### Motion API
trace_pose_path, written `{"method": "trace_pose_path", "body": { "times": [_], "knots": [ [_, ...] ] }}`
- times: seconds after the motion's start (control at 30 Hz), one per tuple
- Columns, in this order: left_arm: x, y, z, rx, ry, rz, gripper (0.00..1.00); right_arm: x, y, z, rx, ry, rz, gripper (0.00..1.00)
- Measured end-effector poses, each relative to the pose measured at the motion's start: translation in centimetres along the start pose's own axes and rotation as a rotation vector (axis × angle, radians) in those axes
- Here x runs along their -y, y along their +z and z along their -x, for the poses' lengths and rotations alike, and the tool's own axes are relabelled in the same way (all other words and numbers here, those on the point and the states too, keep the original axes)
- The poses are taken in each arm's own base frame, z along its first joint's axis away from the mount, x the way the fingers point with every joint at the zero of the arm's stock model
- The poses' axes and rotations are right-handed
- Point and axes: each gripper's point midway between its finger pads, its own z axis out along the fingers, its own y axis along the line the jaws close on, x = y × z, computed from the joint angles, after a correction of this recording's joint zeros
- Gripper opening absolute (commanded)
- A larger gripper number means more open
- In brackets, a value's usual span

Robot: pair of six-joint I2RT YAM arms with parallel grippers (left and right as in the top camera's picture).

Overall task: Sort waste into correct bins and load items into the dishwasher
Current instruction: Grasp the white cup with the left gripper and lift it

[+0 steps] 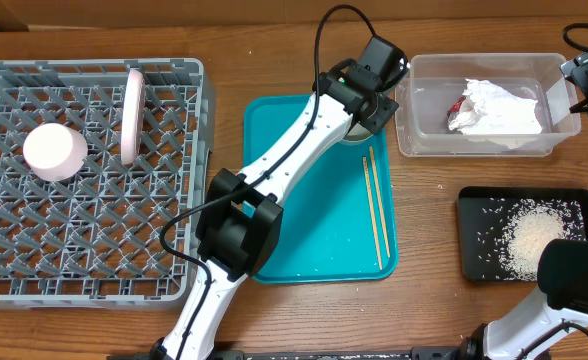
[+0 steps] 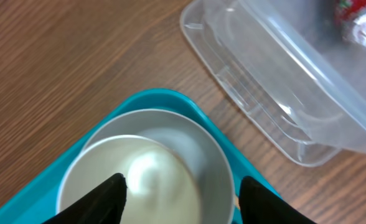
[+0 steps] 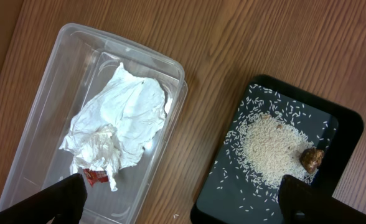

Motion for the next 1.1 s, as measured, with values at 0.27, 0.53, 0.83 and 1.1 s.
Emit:
{"method": "trace_pose_path", "body": {
  "times": [0.27, 0.53, 0.83, 1.1],
  "knots": [
    [0.6, 0.0, -1.1, -0.047, 0.015, -0.017, 0.48, 0.0, 0.0, 0.0, 0.000, 0.001, 0.000, 1.00],
    [0.7, 0.4, -2.0, -0.069, 0.016, -0.018, 0.47, 0.0, 0.0, 0.0, 0.001, 0.000, 0.000, 1.00],
    [0.8, 1.3, -3.2, -0.094, 0.018, -0.019, 0.13, 0.0, 0.0, 0.0, 0.001, 0.001, 0.000, 1.00],
    [0.7, 1.3, -2.7, -0.076, -0.012, -0.016, 0.04, 0.0, 0.0, 0.0, 0.001, 0.000, 0.000, 1.00]
  ]
}}
